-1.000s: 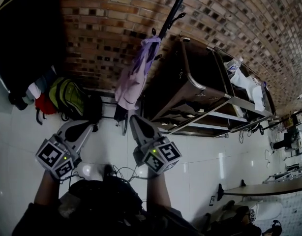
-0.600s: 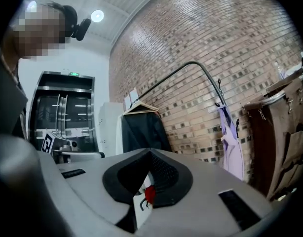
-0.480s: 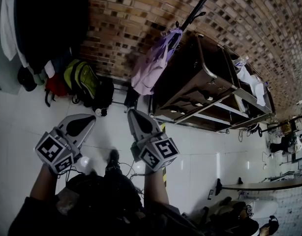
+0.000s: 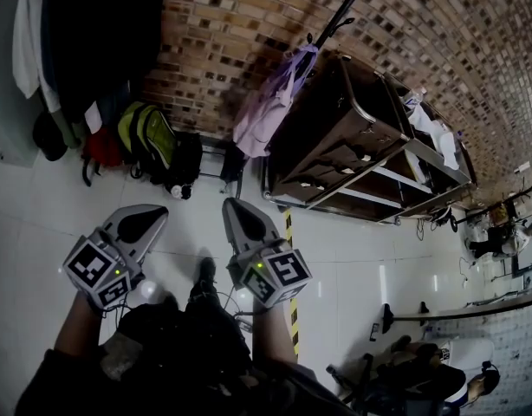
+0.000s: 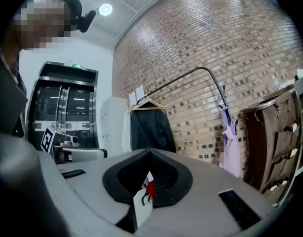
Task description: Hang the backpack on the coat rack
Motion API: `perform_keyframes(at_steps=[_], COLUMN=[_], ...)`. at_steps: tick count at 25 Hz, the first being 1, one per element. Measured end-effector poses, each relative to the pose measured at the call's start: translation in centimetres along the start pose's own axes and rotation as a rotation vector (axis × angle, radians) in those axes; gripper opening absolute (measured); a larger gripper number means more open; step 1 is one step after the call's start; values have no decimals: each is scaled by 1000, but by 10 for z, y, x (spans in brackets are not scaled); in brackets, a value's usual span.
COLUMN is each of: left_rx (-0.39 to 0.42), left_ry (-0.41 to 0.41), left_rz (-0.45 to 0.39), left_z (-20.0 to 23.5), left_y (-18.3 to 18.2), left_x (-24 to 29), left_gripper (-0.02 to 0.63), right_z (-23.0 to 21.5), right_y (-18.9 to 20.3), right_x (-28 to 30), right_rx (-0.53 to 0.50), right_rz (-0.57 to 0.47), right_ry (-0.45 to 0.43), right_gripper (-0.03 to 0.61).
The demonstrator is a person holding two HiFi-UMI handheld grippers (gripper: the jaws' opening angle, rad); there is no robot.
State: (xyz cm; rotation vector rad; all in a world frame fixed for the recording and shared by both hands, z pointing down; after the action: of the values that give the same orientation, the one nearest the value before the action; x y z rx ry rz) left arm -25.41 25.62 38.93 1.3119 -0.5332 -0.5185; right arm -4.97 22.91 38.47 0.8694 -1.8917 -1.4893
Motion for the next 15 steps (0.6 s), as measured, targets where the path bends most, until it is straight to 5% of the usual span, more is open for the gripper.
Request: perform_keyframes(at_steps=[7,15], left_rx=[-15,-25], left_ry=[20,47], left_rz=[-6,-9], left_z=[-23,-29], left_y=[-10,0], left_x=[-30,-18], left_gripper=[38,39], right_z=[38,28], right_y=[-8,-1], right_x=[-28,-41], right_rx=[-32,-50], right_rz=[11,19], right_ry=[28,66], right_gripper=[0,0])
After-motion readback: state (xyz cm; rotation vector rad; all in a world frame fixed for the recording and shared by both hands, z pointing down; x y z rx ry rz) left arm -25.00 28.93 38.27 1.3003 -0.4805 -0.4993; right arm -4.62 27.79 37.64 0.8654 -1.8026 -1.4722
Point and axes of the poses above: the fingertips, and each gripper's own axes: x forward along the fingers, z to its left, y out of its underside, the point moved 7 cm from there along -x, backward along the fingers, and after that the axes turned 1 degree about -y, right-handed, at the moved point
